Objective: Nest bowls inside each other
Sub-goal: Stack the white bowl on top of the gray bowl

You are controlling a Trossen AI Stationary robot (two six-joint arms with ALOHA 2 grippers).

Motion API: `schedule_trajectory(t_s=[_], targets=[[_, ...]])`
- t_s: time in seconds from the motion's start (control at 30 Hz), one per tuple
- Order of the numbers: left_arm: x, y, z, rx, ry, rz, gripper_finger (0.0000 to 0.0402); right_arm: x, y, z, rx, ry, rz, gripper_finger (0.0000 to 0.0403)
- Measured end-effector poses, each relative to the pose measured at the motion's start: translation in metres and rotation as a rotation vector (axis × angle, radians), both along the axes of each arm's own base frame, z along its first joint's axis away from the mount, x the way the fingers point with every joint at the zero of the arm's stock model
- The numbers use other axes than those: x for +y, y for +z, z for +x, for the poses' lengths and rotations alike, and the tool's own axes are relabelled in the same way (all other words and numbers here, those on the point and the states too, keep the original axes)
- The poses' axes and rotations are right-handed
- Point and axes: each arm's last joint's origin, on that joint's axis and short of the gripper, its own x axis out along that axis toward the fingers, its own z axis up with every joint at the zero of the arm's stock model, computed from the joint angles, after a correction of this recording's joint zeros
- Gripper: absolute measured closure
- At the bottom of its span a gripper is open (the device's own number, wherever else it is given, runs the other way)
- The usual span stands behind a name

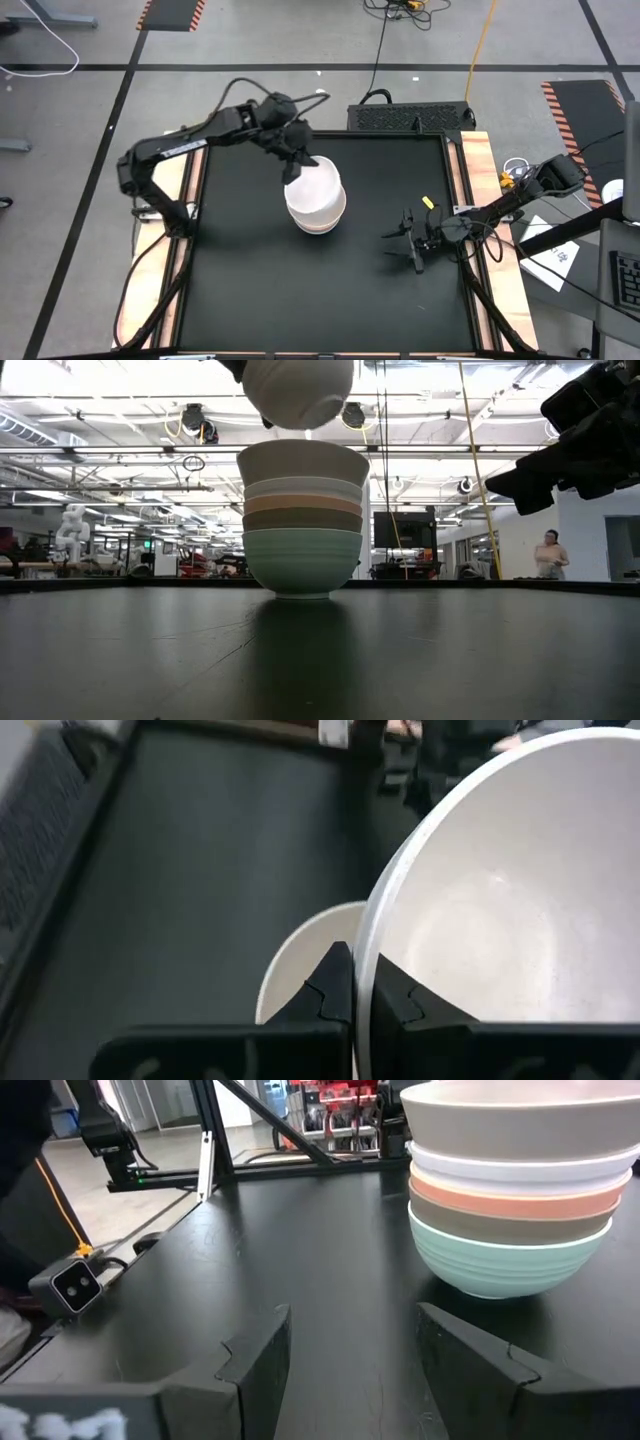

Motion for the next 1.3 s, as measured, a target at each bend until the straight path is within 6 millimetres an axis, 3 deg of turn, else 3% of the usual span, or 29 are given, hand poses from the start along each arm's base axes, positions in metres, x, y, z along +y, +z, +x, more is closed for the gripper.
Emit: schedule_trajectory(t_s=[0.3,0.57,1.3], targets=[[0.012,-0.021,0.027,0.209,0.025,-0.036,0.0399,0.0,0.0,0.0,-0.003,-0.001,0.001,0.02],[0.007,-0.027,0.042,0.287,0.0,-0.034,0.0399,0.0,0.0,0.0,-0.005,-0.001,0.002,0.02],[-0.009,-0.037,0.045,0.375,-0.004,-0.012,0.04,0.0,0.001,0.0,-0.008,-0.005,0.033,0.02]])
